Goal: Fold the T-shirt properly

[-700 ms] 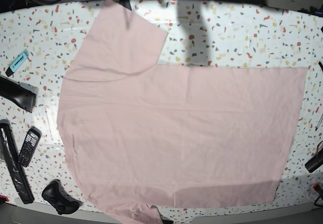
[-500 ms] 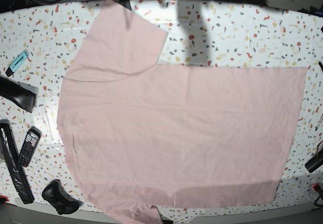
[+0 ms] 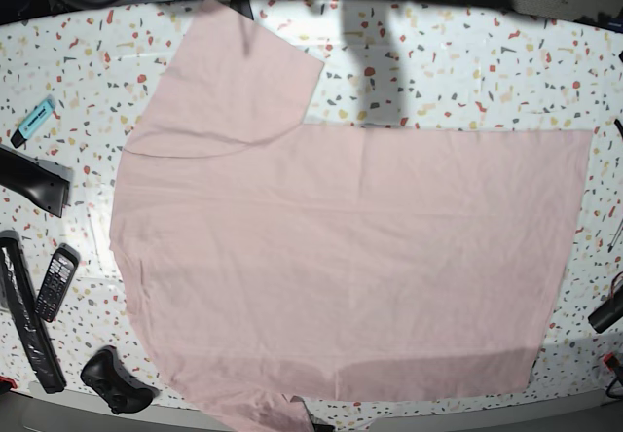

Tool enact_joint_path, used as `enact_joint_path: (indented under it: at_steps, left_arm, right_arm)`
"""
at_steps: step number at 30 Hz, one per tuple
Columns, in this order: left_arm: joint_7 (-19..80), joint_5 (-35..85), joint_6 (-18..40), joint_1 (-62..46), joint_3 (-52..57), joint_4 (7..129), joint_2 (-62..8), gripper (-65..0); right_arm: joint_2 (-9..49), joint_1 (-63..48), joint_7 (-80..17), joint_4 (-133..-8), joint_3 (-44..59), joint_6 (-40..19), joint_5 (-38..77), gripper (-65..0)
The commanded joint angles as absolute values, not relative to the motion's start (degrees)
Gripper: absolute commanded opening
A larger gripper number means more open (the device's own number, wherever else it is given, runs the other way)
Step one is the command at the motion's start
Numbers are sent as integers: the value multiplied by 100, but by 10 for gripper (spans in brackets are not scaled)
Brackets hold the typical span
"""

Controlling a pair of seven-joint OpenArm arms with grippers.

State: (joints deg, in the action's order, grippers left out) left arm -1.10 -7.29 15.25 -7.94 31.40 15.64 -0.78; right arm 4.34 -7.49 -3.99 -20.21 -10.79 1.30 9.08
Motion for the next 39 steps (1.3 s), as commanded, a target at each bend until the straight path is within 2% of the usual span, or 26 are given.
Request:
enact_joint_path:
  at_steps: [1, 10, 13, 19, 25, 31, 34, 39]
  left_arm:
    - [-126, -701, 1549, -829, 3135, 1590, -141, -474]
    - [119, -563, 1619, -1256, 3118, 2014, -399, -474]
    - [196, -209, 1835, -1651, 2794, 2512, -458, -474]
    - [196, -183, 1848, -2768, 1876, 4108, -467, -474]
    - [731, 585, 1857, -3879, 1667, 6080, -569, -474]
    - [1376, 1109, 1868, -4768, 1686, 7824, -1094, -474]
    - [1424, 1100, 1865, -5231, 1688, 8676, -1372, -474]
    - [1597, 582, 1863, -5739, 1688, 10005, -1848, -474]
  right_arm:
    - [480, -766, -338, -2067, -1068, 134, 910, -539]
    - [819, -1461, -344, -2840, -1068, 128, 893, -540]
    - [1000, -1870, -447, -3328, -1068, 128, 891, -540]
    - [1424, -2827, -740, -4628, -1068, 126, 899, -540]
    - [2016, -4075, -1208, -6410, -1100, -180, 1369, -540]
    - [2797, -5463, -1553, -8569, -1083, -215, 1671, -540]
    - [3151, -6082, -1649, -9745, -974, -217, 1651, -540]
    - [3573, -6676, -2561, -11478, -322, -222, 1649, -540]
